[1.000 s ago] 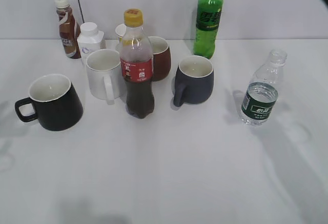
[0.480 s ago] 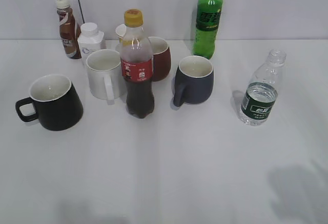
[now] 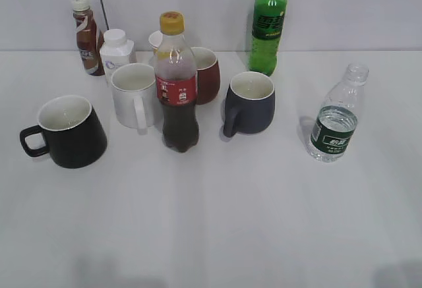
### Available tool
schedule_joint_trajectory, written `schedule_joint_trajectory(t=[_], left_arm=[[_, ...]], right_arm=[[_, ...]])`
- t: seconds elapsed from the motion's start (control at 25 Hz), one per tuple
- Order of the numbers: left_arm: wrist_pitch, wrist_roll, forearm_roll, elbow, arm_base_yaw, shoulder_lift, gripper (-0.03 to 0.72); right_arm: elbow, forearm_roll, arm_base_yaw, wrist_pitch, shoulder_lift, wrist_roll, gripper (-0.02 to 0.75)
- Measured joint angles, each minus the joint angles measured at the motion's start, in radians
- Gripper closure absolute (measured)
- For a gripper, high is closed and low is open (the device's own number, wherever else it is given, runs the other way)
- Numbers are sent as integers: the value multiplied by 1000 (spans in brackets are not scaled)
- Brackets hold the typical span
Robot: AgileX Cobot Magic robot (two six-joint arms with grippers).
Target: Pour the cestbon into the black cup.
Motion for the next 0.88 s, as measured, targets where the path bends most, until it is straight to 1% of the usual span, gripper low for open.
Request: schedule_joint_trajectory(t=[0.08,0.2,0.4,0.64,0.76,0.88], left_arm=[[-62,0,-7,18,0,0,341],[-105,0,-20,38,-1,0,344],[-115,1,-22,39,-1,0,349],[-115,1,-22,41,0,0,400],[-115,1,-22,42,30,0,423],[-115,1,-22,42,92,0,436]], right_arm=[[21,-3,0,-50,-2,0,146],[31,-9,0,-64,4,0,146],[31,-14,0,-75,5,4,146],[31,-14,0,-78,5,5,146],[31,-15,-7,-79,5,6,147],[31,-15,-34,-79,4,6,147]])
